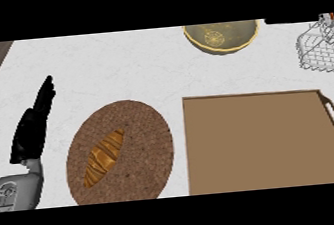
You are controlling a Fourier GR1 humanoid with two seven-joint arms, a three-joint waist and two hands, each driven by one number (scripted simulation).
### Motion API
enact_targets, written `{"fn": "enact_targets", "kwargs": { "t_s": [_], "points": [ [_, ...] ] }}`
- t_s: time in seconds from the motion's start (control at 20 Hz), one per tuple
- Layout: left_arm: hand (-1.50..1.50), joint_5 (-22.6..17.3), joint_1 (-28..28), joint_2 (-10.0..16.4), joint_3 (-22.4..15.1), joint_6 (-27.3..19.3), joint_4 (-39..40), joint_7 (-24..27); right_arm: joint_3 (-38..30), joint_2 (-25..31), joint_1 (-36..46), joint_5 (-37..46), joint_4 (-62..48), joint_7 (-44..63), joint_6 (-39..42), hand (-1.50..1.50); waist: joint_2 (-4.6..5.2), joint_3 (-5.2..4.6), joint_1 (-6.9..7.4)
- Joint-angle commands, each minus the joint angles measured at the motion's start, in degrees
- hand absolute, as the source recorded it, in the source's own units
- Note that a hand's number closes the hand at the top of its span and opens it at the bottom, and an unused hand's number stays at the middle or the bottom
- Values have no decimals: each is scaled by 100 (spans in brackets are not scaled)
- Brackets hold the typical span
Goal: Pick the eggplant from the tray and place it in the tiered basket
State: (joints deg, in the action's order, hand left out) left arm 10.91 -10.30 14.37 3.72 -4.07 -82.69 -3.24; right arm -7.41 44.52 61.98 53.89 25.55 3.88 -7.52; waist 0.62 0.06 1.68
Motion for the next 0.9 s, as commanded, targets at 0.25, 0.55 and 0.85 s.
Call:
{"fn": "enact_targets", "kwargs": {
  "t_s": [0.25,0.55,0.85],
  "points": [
    [0,53,-65,-72,-5,-33,-18,-57,-875,38,80,-819,-906,-62,615,-150,-13,0,-54],
    [0,-20,13,93,150,126,79,106,-1289,218,-108,-1159,-1080,-727,241,-150,7,5,-9],
    [0,-46,40,-4,107,114,-251,-167,-1795,400,-240,-1640,-957,-1162,-154,-150,-13,9,-14]
  ]
}}
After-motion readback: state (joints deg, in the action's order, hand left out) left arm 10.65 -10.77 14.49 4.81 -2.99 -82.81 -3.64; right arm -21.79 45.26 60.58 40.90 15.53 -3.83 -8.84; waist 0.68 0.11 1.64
